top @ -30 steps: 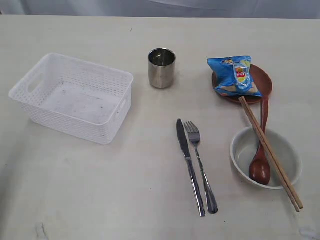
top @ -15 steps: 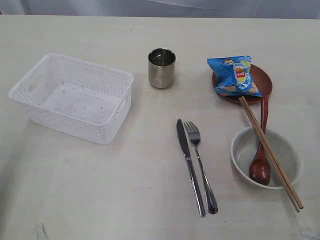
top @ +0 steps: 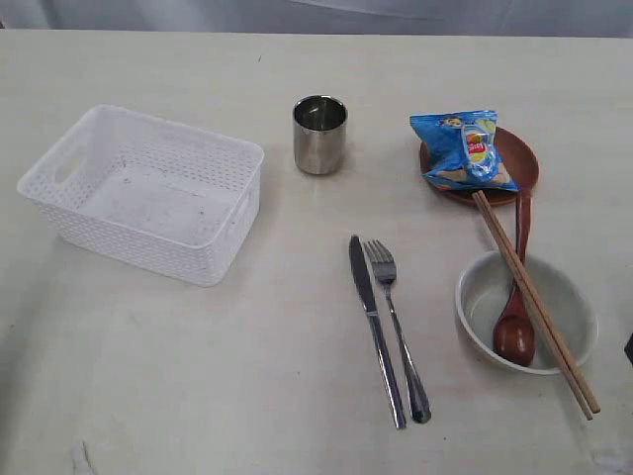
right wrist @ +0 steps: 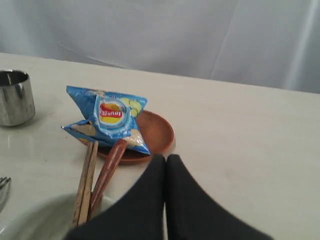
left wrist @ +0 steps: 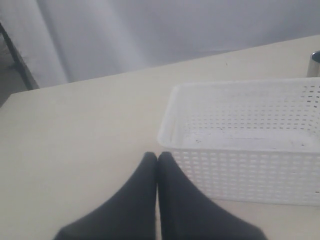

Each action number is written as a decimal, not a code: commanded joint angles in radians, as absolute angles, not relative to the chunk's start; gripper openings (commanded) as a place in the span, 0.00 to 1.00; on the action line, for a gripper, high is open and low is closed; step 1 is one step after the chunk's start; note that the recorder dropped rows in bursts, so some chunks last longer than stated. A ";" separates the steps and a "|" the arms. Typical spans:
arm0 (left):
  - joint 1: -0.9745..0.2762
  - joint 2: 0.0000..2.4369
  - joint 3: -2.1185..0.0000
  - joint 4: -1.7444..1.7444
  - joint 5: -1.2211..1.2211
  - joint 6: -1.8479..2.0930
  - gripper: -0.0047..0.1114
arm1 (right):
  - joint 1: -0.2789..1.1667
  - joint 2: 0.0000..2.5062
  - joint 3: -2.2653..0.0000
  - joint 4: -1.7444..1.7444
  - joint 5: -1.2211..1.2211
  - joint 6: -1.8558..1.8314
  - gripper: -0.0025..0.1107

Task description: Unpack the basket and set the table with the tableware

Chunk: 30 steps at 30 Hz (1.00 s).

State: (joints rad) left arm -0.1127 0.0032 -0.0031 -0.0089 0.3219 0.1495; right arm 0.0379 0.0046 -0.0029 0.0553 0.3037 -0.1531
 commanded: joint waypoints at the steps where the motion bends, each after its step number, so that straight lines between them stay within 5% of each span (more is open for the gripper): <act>1: -0.108 0.000 0.000 -0.007 0.322 0.151 0.04 | 0.031 0.000 0.000 0.036 0.335 -0.141 0.02; 30: -0.108 0.000 0.000 -0.007 0.322 0.151 0.04 | 0.031 0.000 0.000 0.033 0.333 -0.011 0.02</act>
